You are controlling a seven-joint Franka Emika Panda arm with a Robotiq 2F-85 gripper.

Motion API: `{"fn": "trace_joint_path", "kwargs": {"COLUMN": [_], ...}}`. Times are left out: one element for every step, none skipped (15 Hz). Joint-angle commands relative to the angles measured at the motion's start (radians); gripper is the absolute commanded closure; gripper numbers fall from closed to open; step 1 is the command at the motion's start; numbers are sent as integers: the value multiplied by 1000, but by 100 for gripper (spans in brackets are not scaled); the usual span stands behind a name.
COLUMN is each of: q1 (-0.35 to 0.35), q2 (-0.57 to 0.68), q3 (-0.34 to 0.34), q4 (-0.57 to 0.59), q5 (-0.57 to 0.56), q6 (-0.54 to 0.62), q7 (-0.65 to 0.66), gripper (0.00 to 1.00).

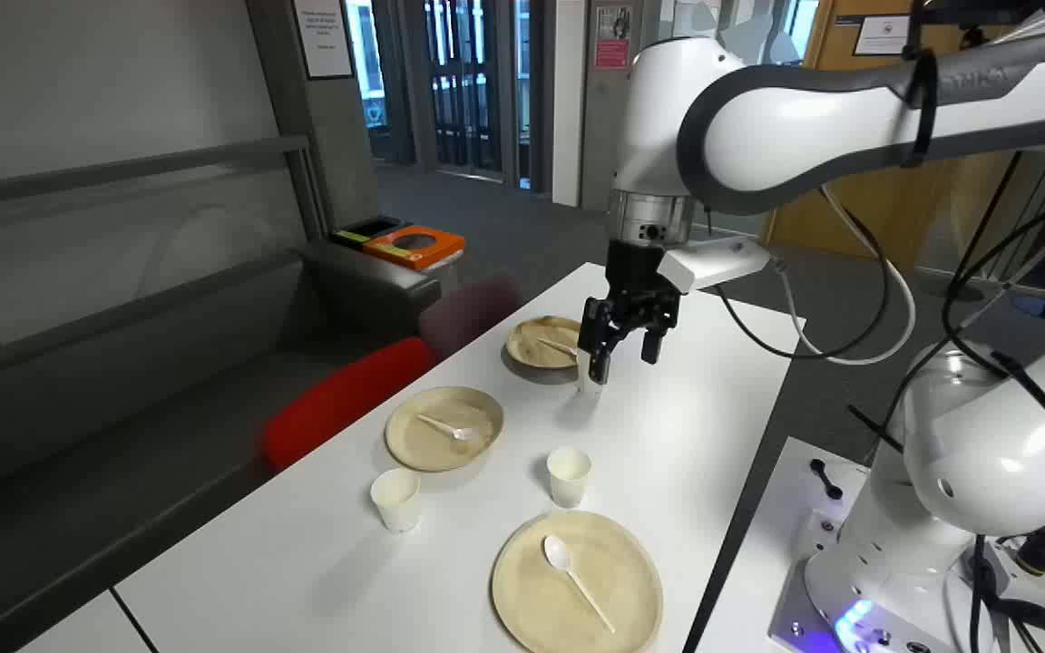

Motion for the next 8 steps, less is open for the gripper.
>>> {"fn": "trace_joint_path", "kwargs": {"q1": [-6,-39,-64,-99,-126,-162,-188,-217], "q2": [0,23,39,58,75,92,114,133], "q3": [4,-15,-29,-49,-69,-91,-116,-146], "q4": [2,9,12,14,16,15,21,27], "q5": [2,-16,-32,-57,-79,-116,-140,-167], "q6": [-3,17,31,44,52,62,73,80], "q7": [-3,5,4,0,-10,-15,-19,-26], "gripper": [0,0,0,0,0,0,0,0]}}
